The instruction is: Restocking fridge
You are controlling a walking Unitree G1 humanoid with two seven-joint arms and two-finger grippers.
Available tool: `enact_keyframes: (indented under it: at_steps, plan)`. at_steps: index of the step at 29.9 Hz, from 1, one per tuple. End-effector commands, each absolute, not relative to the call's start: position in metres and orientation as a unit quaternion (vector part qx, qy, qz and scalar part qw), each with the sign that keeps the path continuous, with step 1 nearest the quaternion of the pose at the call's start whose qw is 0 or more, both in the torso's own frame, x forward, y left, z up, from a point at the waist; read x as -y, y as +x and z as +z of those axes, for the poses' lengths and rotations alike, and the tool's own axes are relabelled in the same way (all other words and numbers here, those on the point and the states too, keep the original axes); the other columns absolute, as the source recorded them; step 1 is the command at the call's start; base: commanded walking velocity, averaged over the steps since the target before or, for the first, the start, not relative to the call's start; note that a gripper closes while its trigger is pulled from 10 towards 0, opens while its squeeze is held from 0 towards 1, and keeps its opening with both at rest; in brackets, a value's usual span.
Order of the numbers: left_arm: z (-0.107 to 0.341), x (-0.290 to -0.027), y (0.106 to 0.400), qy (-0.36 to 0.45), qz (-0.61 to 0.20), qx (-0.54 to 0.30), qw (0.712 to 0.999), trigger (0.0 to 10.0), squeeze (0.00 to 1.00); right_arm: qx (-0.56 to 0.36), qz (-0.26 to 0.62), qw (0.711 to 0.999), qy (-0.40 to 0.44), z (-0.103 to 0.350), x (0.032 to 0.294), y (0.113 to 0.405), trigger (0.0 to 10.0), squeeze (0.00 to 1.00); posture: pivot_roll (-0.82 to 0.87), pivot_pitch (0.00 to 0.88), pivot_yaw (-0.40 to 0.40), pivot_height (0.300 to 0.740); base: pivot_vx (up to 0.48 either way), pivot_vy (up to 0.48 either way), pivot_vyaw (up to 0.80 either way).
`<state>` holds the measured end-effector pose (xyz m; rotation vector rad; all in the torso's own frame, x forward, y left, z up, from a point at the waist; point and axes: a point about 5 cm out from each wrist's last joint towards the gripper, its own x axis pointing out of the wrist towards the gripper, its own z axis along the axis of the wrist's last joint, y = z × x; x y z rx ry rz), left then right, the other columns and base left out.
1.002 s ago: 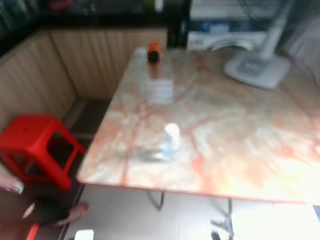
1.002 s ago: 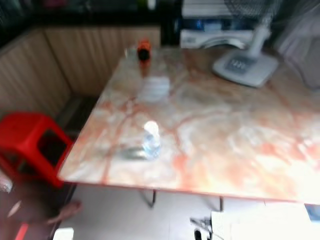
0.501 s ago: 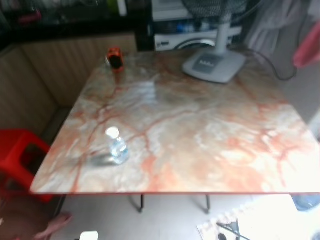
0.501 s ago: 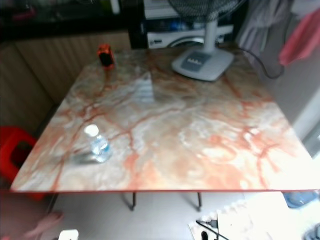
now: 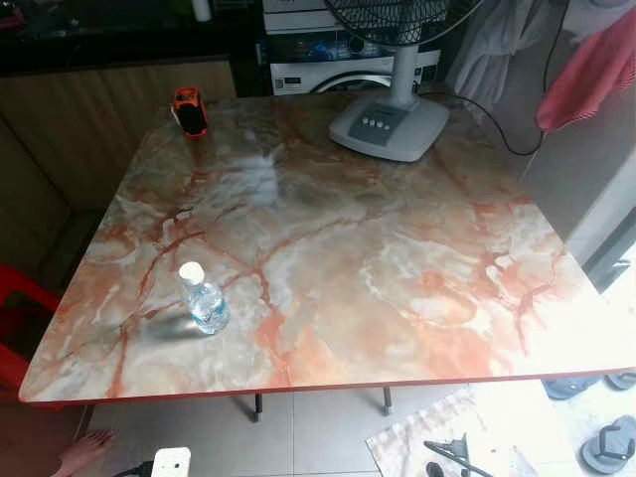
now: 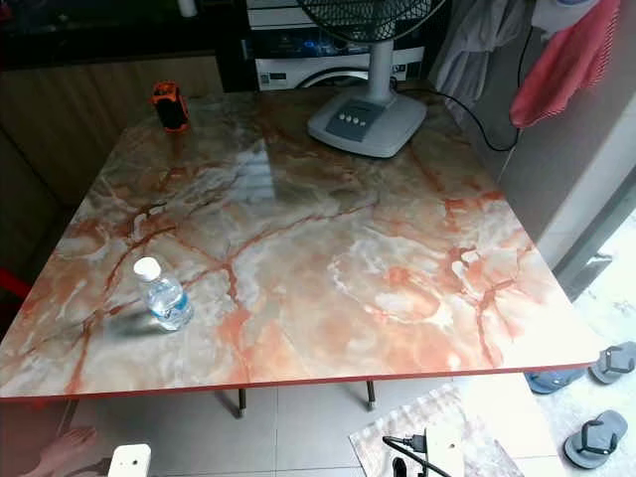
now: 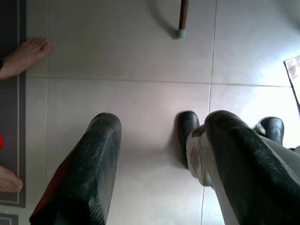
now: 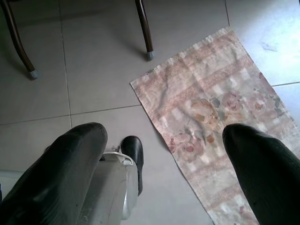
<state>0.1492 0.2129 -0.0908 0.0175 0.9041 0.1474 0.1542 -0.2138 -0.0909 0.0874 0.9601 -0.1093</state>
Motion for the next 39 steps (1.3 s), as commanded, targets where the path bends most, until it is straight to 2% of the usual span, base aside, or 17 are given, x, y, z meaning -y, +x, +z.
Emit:
enact_keyframes:
  at_steps: [1,2,5,6,13,18,21,24,28,32,35,39]
  plan:
    - [-0.091,-0.217,0.144,0.017,0.089,-0.428,0.899,10.0,0.0,-0.467,-0.051,0.882,0.042,-0.093,0.212,0.15,10.0,0.0,-0.06,0.036,0.07,0.74,0.0,0.0,0.0]
    - [-0.091,-0.217,0.144,0.017,0.089,-0.428,0.899,10.0,0.0,-0.467,-0.051,0.882,0.042,-0.093,0.212,0.15,10.0,0.0,-0.06,0.036,0.07,0.74,0.0,0.0,0.0]
    - [-0.055,-0.214,0.204,0.051,0.092,-0.284,0.953,10.0,0.0,-0.468,-0.049,0.881,0.04,-0.093,0.212,0.15,10.0,0.0,-0.06,0.036,0.07,0.74,0.0,0.0,0.0]
    - [-0.054,-0.214,0.205,0.055,0.095,-0.278,0.954,10.0,0.0,-0.468,-0.048,0.881,0.04,-0.093,0.212,0.15,10.0,0.0,-0.06,0.036,0.07,0.74,0.0,0.0,0.0]
    - [-0.041,-0.212,0.2,0.071,0.101,-0.194,0.973,10.0,0.0,-0.469,-0.046,0.881,0.04,-0.093,0.212,0.15,10.0,0.0,-0.05,0.052,0.07,0.74,0.0,0.0,0.0]
    - [-0.046,-0.202,0.192,0.063,0.08,-0.201,0.974,10.0,0.0,-0.471,-0.044,0.88,0.038,-0.093,0.212,0.149,10.0,0.0,-0.04,0.056,0.07,0.74,0.0,0.0,0.0]
    - [-0.05,-0.207,0.181,0.039,0.111,-0.208,0.971,10.0,0.0,-0.47,-0.045,0.88,0.039,-0.093,0.212,0.149,10.0,0.0,-0.05,0.056,0.071,0.74,0.0,0.0,0.0]
    - [-0.05,-0.205,0.175,0.038,0.104,-0.202,0.973,10.0,0.0,-0.471,-0.044,0.88,0.037,-0.093,0.213,0.149,10.0,0.0,-0.04,0.057,0.068,0.74,0.0,0.0,0.0]
    - [-0.043,-0.206,0.166,0.031,0.125,-0.17,0.977,10.0,0.0,-0.47,-0.045,0.881,0.035,-0.093,0.214,0.149,10.0,0.0,-0.05,0.062,0.063,0.74,0.0,0.0,0.0]
    - [-0.029,-0.21,0.167,0.049,0.129,-0.127,0.982,10.0,0.0,-0.471,-0.044,0.881,0.032,-0.092,0.216,0.15,10.0,0.0,-0.04,0.059,0.059,0.74,0.0,0.0,0.0]
    - [-0.02,-0.213,0.166,0.095,0.094,-0.101,0.986,10.0,0.0,-0.472,-0.042,0.88,0.029,-0.092,0.216,0.15,10.0,0.0,-0.05,0.059,0.058,0.74,0.0,0.0,0.0]
    - [-0.004,-0.223,0.167,0.117,0.084,-0.068,0.987,10.0,0.0,-0.471,-0.041,0.881,0.028,-0.092,0.216,0.151,10.0,0.0,-0.05,0.055,0.059,0.74,0.0,0.0,0.0]
